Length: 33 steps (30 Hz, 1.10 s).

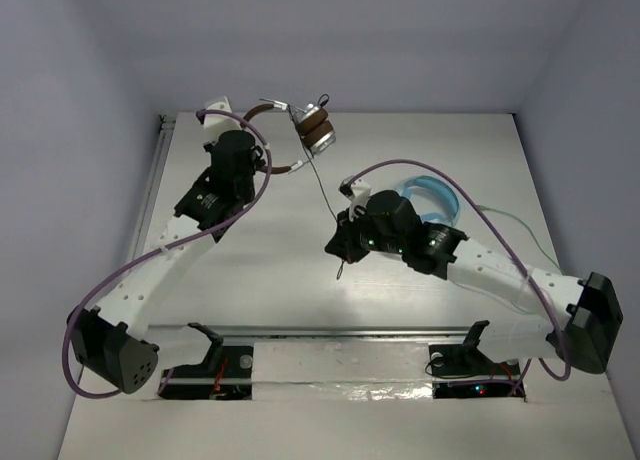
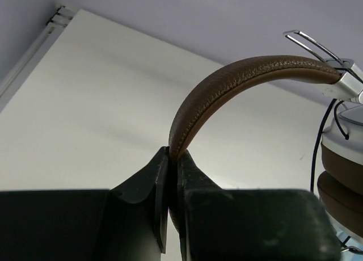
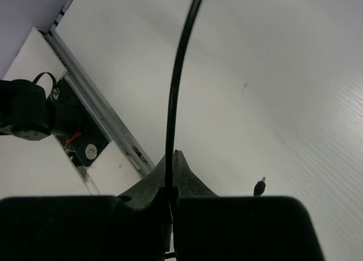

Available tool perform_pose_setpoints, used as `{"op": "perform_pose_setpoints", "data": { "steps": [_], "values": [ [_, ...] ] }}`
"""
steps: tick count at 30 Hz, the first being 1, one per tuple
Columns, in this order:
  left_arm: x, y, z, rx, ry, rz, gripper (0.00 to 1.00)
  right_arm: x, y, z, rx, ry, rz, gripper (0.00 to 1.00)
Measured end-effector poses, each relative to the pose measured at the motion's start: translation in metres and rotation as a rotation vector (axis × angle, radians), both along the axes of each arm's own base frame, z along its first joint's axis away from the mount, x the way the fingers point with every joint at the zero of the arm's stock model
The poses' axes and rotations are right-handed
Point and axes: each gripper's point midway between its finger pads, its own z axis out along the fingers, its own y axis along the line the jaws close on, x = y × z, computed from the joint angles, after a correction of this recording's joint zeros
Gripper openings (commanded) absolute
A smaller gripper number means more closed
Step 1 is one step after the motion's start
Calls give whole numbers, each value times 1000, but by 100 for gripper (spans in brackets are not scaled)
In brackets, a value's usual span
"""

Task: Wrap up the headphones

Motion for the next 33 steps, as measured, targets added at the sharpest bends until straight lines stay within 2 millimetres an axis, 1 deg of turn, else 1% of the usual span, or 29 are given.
{"op": "perform_pose_setpoints", "data": {
  "steps": [4, 5, 6, 9, 10, 12, 15, 18, 20, 22, 24, 25, 27, 29, 30, 31, 33],
  "values": [
    [-14, -7, -21, 114, 59, 11, 0, -2, -9, 42, -27, -62, 1, 0],
    [-17, -9, -28, 142, 78, 3, 0, -1, -11, 49, -33, -76, -1, 0],
    [-20, -10, -38, 172, 103, -6, 0, 2, -14, 61, -44, -105, -6, 0],
    [-33, -12, -69, 265, 197, -51, 0, 11, -22, 78, -89, -161, -34, 0],
    [-39, -13, -78, 297, 231, -72, 0, 15, -25, 79, -116, -175, -48, 0],
    [-48, -16, -93, 344, 286, -125, 0, 24, -29, 73, -179, -186, -73, 0],
    [-62, -23, -108, 399, 360, -212, 0, 32, -34, 55, -279, -178, -87, 0],
    [-75, -35, -122, 442, 423, -329, 0, 40, -40, 38, -380, -171, -97, 0],
    [-85, -45, -133, 453, 461, -420, 0, 47, -46, 33, -440, -183, -123, 0],
    [-94, -57, -145, 447, 493, -513, 0, 54, -53, 33, -487, -203, -151, 0],
    [-103, -67, -152, 430, 519, -600, 0, 59, -59, 34, -522, -222, -173, 1],
    [-106, -72, -152, 422, 520, -634, 0, 61, -61, 34, -536, -230, -184, 4],
    [-112, -79, -149, 403, 511, -688, 0, 68, -65, 36, -559, -250, -213, 7],
    [-117, -84, -142, 384, 487, -737, 0, 72, -69, 38, -580, -271, -236, 14],
    [-120, -86, -138, 373, 472, -759, 0, 75, -71, 39, -589, -282, -247, 14],
    [-123, -88, -133, 362, 456, -777, 0, 77, -72, 40, -594, -293, -256, 19],
    [-128, -92, -125, 340, 430, -813, 0, 82, -74, 43, -599, -319, -278, 19]
  ]
}}
